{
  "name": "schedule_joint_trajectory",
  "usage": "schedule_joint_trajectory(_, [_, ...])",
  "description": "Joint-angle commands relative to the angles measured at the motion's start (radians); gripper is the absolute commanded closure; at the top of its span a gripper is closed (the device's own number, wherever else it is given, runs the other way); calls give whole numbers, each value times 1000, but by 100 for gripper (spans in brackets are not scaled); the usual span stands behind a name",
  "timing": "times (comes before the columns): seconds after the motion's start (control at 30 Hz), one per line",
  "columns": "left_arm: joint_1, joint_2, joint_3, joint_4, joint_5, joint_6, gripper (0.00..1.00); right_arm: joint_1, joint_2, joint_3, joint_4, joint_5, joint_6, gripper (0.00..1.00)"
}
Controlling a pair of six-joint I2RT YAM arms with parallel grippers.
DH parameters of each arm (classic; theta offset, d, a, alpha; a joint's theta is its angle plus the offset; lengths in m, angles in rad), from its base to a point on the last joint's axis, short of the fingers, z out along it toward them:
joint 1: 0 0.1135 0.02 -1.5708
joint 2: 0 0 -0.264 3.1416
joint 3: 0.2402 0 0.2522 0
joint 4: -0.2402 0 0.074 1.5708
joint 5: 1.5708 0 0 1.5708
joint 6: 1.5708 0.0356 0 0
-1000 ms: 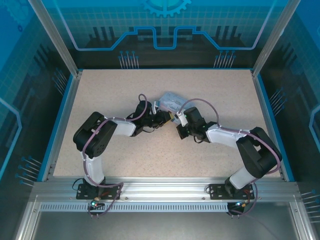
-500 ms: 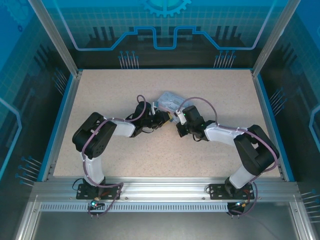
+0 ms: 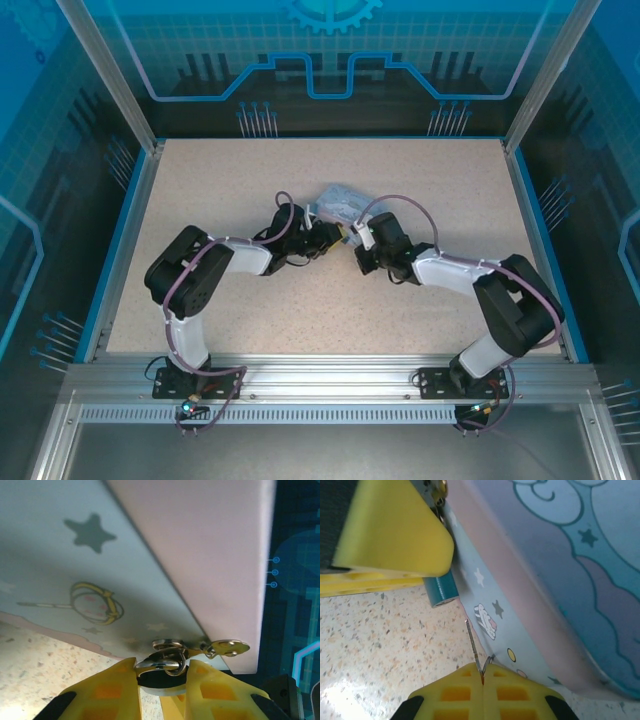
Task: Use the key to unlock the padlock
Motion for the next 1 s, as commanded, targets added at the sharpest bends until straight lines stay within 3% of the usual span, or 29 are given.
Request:
schedule_joint_trajectory(0.0, [-20,-42,22,18,51,-28,92,11,-76,-44,4,21,26,100])
schedule_joint_trajectory(0.97, [-28,-19,23,54,81,-61,93,42,1,34,-26,56,45,100])
